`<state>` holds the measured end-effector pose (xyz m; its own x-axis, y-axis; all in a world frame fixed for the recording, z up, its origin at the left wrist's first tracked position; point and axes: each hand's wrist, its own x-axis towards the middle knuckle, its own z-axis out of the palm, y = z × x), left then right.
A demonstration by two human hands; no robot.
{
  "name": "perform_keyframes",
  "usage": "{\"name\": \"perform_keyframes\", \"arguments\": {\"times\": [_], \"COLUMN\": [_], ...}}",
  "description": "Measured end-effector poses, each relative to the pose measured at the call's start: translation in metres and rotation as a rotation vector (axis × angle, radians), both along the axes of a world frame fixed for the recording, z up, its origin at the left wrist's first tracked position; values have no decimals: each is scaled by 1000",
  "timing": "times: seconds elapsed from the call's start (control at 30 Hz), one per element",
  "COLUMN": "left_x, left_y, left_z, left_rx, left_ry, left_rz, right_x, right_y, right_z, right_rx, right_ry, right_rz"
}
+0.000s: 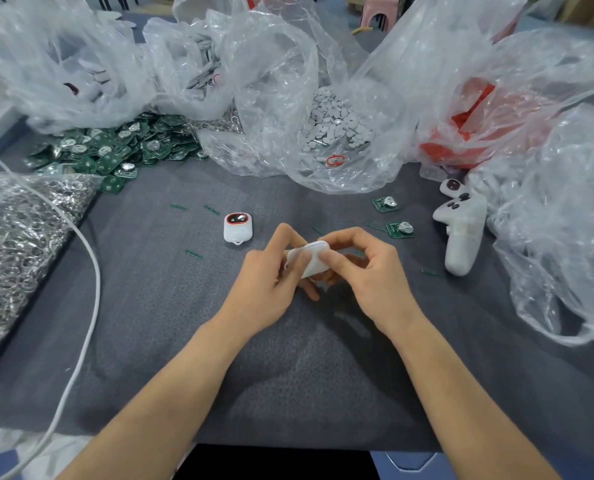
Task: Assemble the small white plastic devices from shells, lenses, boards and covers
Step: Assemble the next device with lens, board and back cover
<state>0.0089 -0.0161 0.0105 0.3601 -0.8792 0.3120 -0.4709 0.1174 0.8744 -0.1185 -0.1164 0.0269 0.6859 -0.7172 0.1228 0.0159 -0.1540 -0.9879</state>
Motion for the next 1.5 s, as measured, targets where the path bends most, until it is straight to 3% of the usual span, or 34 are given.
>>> {"name": "perform_keyframes", "arguments": {"times": [0.5, 0.63, 0.8, 0.9, 1.17, 1.4, 1.5], "left_x": [-4, -1, 1, -1, -2, -1, -2], "left_y": [0, -4, -4, -3, -3, -2, -1], "left_z": [4, 5, 5, 5, 6, 12, 15], "left_rx": [-21, -62, -119, -113, -70, -58, -48], "left_ry": [-125, -243, 182, 232, 535, 614, 604], "left_rz": [52, 147, 111, 82, -16, -70, -75], "right_x": [0, 0, 6, 6, 3, 3, 4], "right_y": [0, -2, 4, 4, 3, 2, 3], "right_z": [0, 4, -1, -5, -6, -6, -4], "right_rx": [-78, -91, 10, -28, -391, -316, -167], "right_ry": [-49, -124, -73, -46, 33, 69, 10], "right_rz": [-19, -12, -9, -34, -65, -80, -64]}}
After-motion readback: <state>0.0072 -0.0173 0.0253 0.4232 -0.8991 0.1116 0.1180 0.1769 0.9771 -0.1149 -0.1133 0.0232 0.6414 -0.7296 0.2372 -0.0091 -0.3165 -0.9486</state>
